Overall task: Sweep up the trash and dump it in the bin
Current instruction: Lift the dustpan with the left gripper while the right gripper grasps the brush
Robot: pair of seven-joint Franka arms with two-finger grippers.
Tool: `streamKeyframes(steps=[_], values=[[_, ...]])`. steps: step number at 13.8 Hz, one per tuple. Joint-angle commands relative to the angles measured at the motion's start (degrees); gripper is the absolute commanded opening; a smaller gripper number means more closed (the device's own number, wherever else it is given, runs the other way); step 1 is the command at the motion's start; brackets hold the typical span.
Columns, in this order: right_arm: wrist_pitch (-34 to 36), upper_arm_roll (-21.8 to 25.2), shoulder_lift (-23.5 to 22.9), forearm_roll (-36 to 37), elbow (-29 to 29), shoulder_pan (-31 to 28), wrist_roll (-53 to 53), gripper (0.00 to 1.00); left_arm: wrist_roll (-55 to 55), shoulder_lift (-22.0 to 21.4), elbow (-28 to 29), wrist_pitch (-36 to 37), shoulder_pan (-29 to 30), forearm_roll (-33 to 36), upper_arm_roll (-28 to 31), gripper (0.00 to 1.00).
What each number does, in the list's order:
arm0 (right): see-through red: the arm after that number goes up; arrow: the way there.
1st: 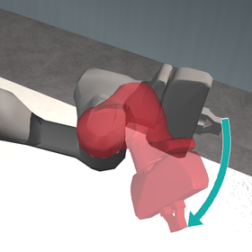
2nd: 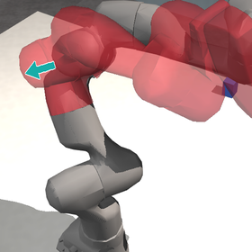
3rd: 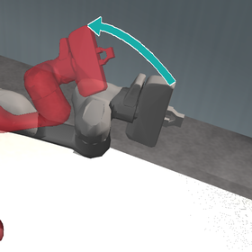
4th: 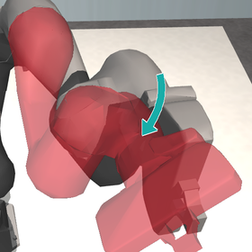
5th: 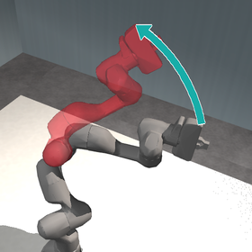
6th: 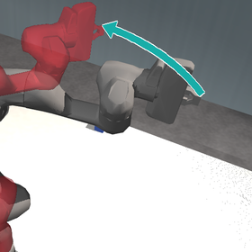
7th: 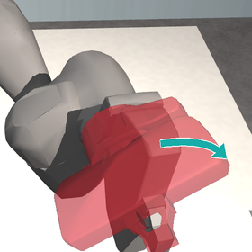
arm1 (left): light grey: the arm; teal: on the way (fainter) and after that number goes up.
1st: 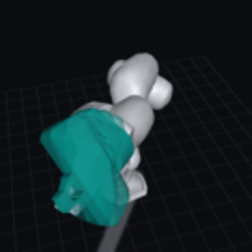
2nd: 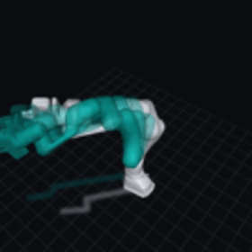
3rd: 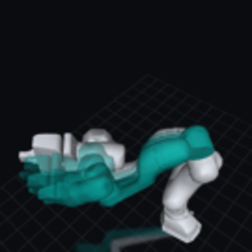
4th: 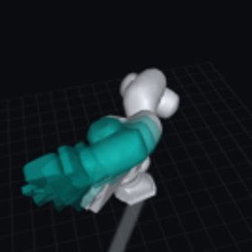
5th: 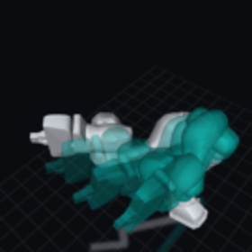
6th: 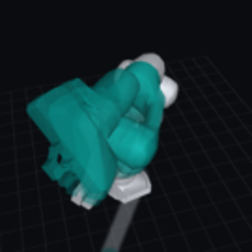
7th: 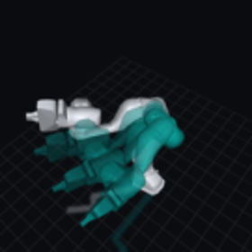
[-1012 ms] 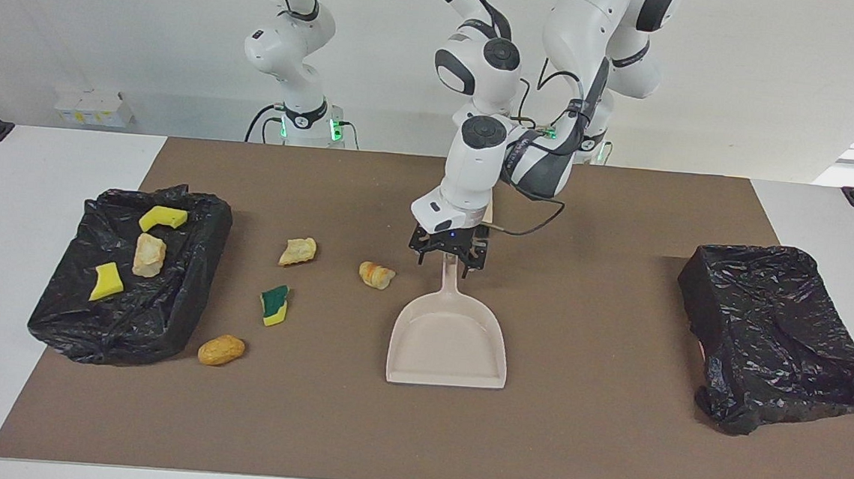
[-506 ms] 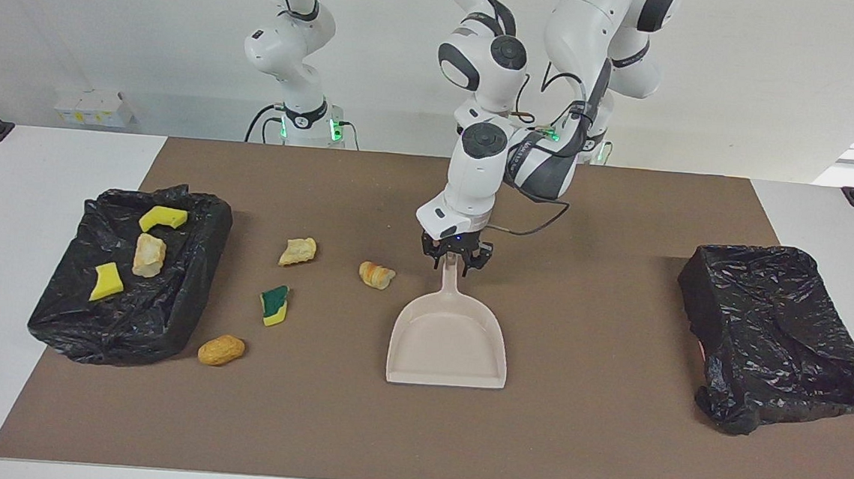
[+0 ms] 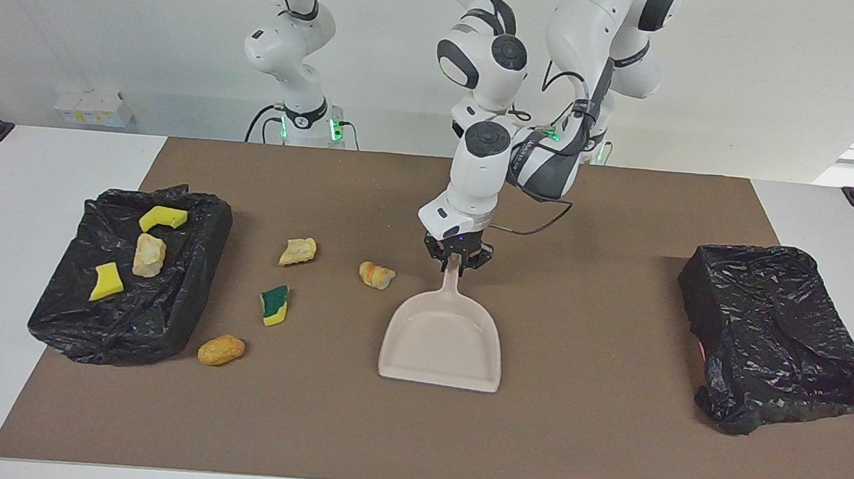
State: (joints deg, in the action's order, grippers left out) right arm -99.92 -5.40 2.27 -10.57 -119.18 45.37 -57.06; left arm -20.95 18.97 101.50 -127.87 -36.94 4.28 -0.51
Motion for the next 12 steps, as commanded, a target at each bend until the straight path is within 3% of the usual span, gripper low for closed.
streamKeyframes(steps=[1, 6, 12], values=[[3.6, -0.5, 3.5, 2.9, -1.1, -4.1, 1.3, 0.0, 12.0, -3.1, 0.3, 3.5, 3.1, 2.0, -0.2, 0.0], [6.9, -0.7, 3.8, 15.1, -1.1, -11.2, 2.8, 0.0, 34.7, -6.1, 0.2, 10.3, 7.0, 2.0, -0.2, 0.0], [4.7, -0.8, 0.1, 28.7, -0.6, -25.0, 18.0, 0.0, 58.8, -6.8, 1.2, 13.7, 9.4, 2.0, -0.1, 0.0]])
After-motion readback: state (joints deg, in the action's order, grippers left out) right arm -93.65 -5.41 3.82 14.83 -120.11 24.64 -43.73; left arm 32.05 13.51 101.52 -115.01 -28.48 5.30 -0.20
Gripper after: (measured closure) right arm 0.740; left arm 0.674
